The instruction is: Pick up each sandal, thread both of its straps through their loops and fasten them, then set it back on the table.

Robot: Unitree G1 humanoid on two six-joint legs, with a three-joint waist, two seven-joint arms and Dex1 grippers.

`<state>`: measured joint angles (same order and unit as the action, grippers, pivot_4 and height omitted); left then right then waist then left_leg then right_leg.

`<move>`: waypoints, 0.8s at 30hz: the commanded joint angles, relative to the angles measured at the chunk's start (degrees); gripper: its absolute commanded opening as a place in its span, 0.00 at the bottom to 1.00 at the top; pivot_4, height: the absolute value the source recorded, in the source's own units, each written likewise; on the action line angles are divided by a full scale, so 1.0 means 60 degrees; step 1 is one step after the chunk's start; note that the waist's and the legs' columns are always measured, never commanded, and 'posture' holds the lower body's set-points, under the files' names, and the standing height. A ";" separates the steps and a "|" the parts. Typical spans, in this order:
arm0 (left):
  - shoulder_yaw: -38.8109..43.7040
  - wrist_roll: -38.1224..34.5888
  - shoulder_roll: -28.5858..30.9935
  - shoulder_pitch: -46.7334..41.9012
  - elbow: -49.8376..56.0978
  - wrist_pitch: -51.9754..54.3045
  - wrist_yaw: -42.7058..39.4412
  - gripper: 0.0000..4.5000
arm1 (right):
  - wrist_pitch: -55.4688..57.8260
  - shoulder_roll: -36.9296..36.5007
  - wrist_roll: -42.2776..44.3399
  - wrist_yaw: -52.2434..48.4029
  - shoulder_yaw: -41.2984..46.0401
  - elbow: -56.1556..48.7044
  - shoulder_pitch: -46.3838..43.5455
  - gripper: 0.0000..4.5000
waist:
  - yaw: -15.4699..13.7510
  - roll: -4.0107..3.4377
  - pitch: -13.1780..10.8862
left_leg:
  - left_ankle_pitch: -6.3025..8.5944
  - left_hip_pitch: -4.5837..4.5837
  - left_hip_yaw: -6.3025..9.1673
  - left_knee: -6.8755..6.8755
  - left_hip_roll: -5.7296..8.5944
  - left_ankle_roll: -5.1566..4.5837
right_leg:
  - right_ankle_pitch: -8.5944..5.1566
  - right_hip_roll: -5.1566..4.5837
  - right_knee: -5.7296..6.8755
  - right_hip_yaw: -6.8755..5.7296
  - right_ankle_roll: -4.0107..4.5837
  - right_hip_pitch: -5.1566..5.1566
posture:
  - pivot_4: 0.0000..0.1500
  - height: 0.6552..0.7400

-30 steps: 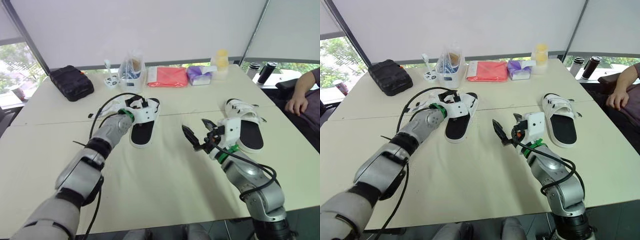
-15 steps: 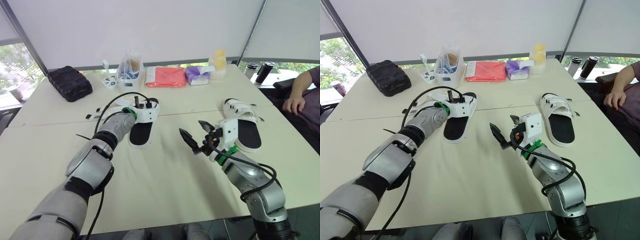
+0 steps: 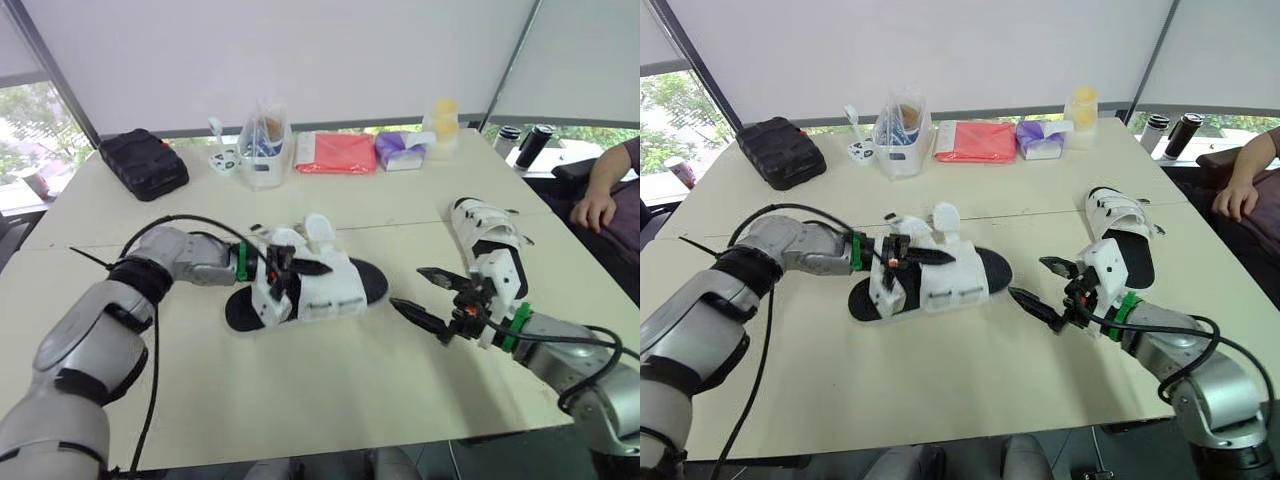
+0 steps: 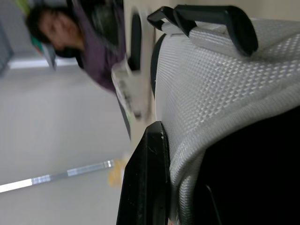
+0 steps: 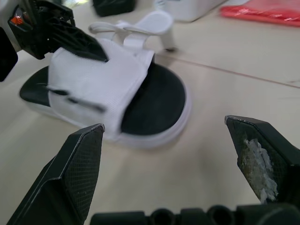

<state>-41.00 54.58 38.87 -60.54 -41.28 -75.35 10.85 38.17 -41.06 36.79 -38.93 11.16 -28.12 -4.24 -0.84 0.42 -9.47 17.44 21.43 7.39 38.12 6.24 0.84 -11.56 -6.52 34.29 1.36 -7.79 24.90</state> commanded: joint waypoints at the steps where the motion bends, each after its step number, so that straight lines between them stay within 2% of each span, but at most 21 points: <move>1: 0.0481 -0.0079 -0.0088 0.0342 0.0833 -0.0376 0.0140 0.01 | 0.0096 -0.0334 0.0371 -0.0612 0.0263 0.0069 -0.0137 1.00 | 0.0001 0.0001 0.0000 | 0.0000 0.0001 0.0002 0.0004 -0.0001 0.0000 | 0.0001 0.0000 0.0002 -0.0002 -0.0002 -0.0001 | 1.00 1.00; 6: 0.0479 -0.0456 -0.0474 0.1348 0.1031 -0.0025 -0.0420 0.01 | 0.0228 -0.0744 0.0336 -0.1100 0.0243 0.0216 -0.0068 1.00 | 0.0036 -0.0001 0.0001 | -0.0001 -0.0007 -0.0004 0.0008 -0.0002 -0.0001 | 0.0003 0.0001 0.0010 -0.0002 -0.0005 -0.0006 | 1.00 1.00; 11: 0.0743 -0.0653 -0.0659 0.1688 0.1097 0.0397 -0.1018 0.01 | 0.0199 -0.0850 0.0257 -0.1263 0.0284 0.0416 -0.0138 1.00 | 0.0018 -0.0008 0.0007 | -0.0001 -0.0014 -0.0008 0.0011 -0.0004 -0.0002 | 0.0003 0.0002 0.0011 -0.0001 -0.0005 -0.0012 | 1.00 1.00; 12: 0.0807 -0.0695 -0.0688 0.1730 0.1131 0.0471 -0.1108 0.17 | 0.0190 -0.0892 0.0225 -0.1323 0.0256 0.0461 -0.0171 1.00 | 0.0016 -0.0008 0.0007 | -0.0001 -0.0015 -0.0008 0.0013 -0.0004 -0.0002 | 0.0003 0.0001 0.0011 -0.0001 -0.0005 -0.0014 | 1.00 1.00; 13: 0.0862 -0.0744 -0.0709 0.1761 0.1154 0.0522 -0.1191 0.23 | 0.0187 -0.0919 0.0212 -0.1364 0.0237 0.0488 -0.0192 1.00 | 0.0016 -0.0008 0.0007 | -0.0001 -0.0014 -0.0008 0.0015 -0.0003 -0.0002 | 0.0003 0.0001 0.0011 -0.0001 -0.0006 -0.0015 | 1.00 1.00; 16: 0.0963 -0.0950 -0.0741 0.1887 0.1234 0.0579 -0.1510 0.54 | 0.0180 -0.1007 0.0165 -0.1503 0.0178 0.0554 -0.0231 1.00 | 0.0014 -0.0006 0.0006 | -0.0001 -0.0013 -0.0004 0.0017 -0.0004 -0.0001 | 0.0003 0.0001 0.0012 -0.0003 -0.0005 -0.0014 | 1.00 1.00; 20: 0.1022 -0.1032 -0.0745 0.2021 0.1320 0.0577 -0.1708 1.00 | 0.0195 -0.1015 0.0103 -0.1636 0.0138 0.0612 -0.0254 1.00 | 0.0013 -0.0006 0.0006 | -0.0001 -0.0013 -0.0004 0.0018 -0.0004 -0.0001 | 0.0004 0.0000 0.0012 -0.0002 -0.0006 -0.0015 | 1.00 1.00; 23: 0.1019 -0.1541 -0.0613 0.2142 0.1185 0.0714 -0.2299 1.00 | 0.0198 -0.1066 0.0066 -0.1773 0.0087 0.0581 -0.0209 1.00 | 0.0013 -0.0006 0.0007 | -0.0001 -0.0014 -0.0004 0.0018 -0.0004 -0.0001 | 0.0004 0.0000 0.0013 -0.0002 -0.0006 -0.0016 | 1.00 1.00; 24: 0.1072 -0.2148 -0.0430 0.2282 0.1106 0.0844 -0.2705 1.00 | 0.0224 -0.1105 0.0088 -0.1851 0.0062 0.0550 -0.0205 1.00 | 0.0020 -0.0006 0.0007 | -0.0001 -0.0014 -0.0003 0.0018 -0.0004 -0.0001 | 0.0004 0.0000 0.0013 -0.0003 -0.0005 -0.0016 | 1.00 1.00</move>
<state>-36.17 46.34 34.59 -47.61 -34.68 -71.11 -2.54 39.69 -46.39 37.06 -49.11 10.93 -23.92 -5.03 -0.72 0.38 -9.43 17.43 21.34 7.38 38.23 6.22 0.84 -11.54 -6.52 34.37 1.34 -7.83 24.81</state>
